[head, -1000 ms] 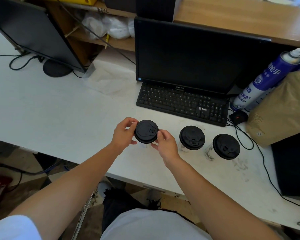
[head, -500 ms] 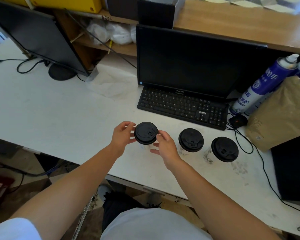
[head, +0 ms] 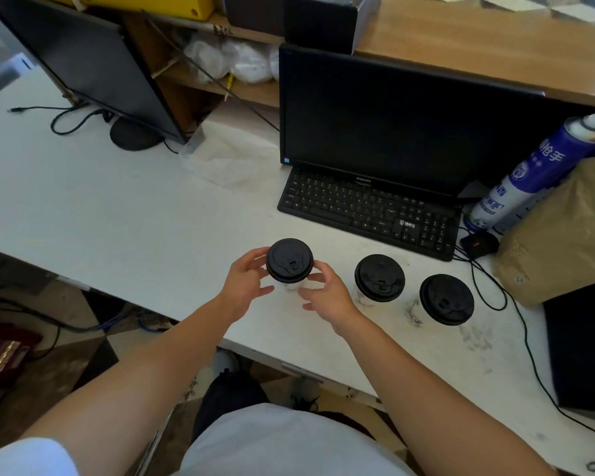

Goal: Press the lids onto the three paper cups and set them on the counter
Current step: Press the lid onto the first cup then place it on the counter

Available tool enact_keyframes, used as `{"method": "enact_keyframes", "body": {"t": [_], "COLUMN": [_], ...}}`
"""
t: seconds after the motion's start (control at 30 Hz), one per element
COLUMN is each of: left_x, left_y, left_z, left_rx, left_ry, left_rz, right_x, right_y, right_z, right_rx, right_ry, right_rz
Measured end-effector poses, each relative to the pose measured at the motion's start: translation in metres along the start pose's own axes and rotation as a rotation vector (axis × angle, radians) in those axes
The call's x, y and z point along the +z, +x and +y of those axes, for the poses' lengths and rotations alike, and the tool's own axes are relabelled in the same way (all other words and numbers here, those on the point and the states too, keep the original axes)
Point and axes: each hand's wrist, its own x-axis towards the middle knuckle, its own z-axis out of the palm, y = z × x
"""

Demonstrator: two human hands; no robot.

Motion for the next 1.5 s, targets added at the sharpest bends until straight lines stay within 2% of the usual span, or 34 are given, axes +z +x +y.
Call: {"method": "enact_keyframes", "body": {"t": [0.07, 0.13, 0.27, 0.37, 0.47, 0.6, 0.7, 0.9, 1.03, 1.2, 1.5], "left_x": [-0.003, -0.006, -0.023, -0.046, -0.066, -0.088, -0.101, -0.106, -0.108, -0.113, -0.114], "left_y": [0.003, 0.01, 0.024, 0.033, 0.044, 0.057, 0.065, 0.073, 0.072, 0.073, 0.074], "left_z": [-0.007, -0.017, -0.036, -0.048, -0.062, -0.073, -0.078, -0.086, -0.088, -0.089, -0.091], "left_rx": [-0.018, 0.002, 0.178, 0.239, 0.203, 0.24, 0.253, 0.255, 0.283, 0.281, 0.295], "left_ry": [-0.007, 0.099, 0.779, 1.292, 1.52, 1.624, 1.646, 1.64, 1.598, 1.612, 1.62], "left_rz": [-0.01, 0.014, 0.089, 0.067, 0.047, 0.046, 0.038, 0.009, -0.007, -0.027, -0.003], "right_x": [-0.001, -0.001, 0.0, 0.006, 0.012, 0.016, 0.02, 0.027, 0.039, 0.053, 0.031], "right_y": [0.007, 0.013, 0.024, 0.032, 0.041, 0.046, 0.045, 0.044, 0.041, 0.04, 0.007], "right_z": [0.001, 0.003, 0.003, 0.008, 0.016, 0.021, 0.017, 0.017, 0.02, 0.018, -0.047], "right_rx": [-0.02, -0.039, -0.034, -0.024, -0.029, -0.181, -0.227, -0.156, -0.115, -0.174, -0.217], "right_ry": [-0.05, -0.103, -0.14, -0.152, -0.161, -0.091, -0.092, -0.087, -0.12, -0.143, -0.29], "right_rz": [0.008, 0.016, 0.012, 0.008, 0.028, 0.03, 0.048, 0.108, 0.211, 0.345, 0.278]}}
